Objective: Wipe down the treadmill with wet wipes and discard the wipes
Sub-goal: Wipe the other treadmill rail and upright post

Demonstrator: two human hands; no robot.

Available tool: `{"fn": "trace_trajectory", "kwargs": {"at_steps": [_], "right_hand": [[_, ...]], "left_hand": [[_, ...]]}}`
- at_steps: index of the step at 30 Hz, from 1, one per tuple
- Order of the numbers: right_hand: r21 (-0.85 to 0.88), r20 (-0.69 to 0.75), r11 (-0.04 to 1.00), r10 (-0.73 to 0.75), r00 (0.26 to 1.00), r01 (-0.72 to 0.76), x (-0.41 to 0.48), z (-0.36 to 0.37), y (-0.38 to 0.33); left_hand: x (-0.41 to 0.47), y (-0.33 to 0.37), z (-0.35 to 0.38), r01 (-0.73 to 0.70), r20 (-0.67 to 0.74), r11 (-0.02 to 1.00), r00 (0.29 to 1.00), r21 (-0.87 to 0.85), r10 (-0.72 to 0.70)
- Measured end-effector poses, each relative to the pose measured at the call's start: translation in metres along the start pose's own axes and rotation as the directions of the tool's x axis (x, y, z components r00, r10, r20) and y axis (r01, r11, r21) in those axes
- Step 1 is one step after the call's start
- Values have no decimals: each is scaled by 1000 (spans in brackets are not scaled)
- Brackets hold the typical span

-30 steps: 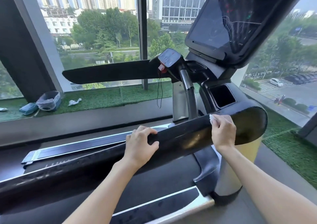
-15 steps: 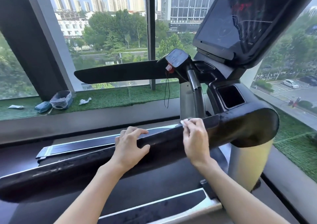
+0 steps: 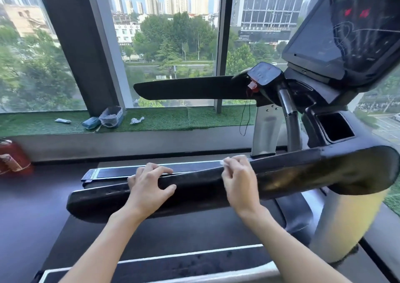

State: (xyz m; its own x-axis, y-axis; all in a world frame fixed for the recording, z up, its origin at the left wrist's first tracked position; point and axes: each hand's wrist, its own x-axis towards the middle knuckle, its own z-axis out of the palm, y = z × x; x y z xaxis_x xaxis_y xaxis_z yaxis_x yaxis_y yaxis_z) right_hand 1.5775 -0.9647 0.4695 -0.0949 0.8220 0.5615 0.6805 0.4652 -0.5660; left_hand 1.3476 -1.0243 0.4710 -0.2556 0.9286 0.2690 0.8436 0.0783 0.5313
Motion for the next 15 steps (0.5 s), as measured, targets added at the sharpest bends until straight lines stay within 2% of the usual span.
{"fn": "trace_trajectory", "kwargs": {"at_steps": [2, 4, 8, 13, 15], "right_hand": [[-86, -59, 990, 110, 992, -115, 4, -2, 6], [-124, -55, 984, 123, 991, -129, 3, 6, -6], [-95, -27, 995, 12, 1000, -15, -17, 44, -56], [109, 230, 986, -146, 962, 123, -37, 80, -103], [102, 138, 992, -85, 987, 71, -32, 74, -94]], "left_hand": [[-6, -24, -14, 82, -45, 996, 996, 37, -81], [-12, -42, -23, 127, -59, 990, 991, 59, -123], [-20, -62, -29, 124, -70, 992, 990, 25, -122], [-24, -85, -42, 124, -93, 991, 988, 39, -120], [-29, -101, -50, 162, -121, 986, 980, 49, -155]]}}
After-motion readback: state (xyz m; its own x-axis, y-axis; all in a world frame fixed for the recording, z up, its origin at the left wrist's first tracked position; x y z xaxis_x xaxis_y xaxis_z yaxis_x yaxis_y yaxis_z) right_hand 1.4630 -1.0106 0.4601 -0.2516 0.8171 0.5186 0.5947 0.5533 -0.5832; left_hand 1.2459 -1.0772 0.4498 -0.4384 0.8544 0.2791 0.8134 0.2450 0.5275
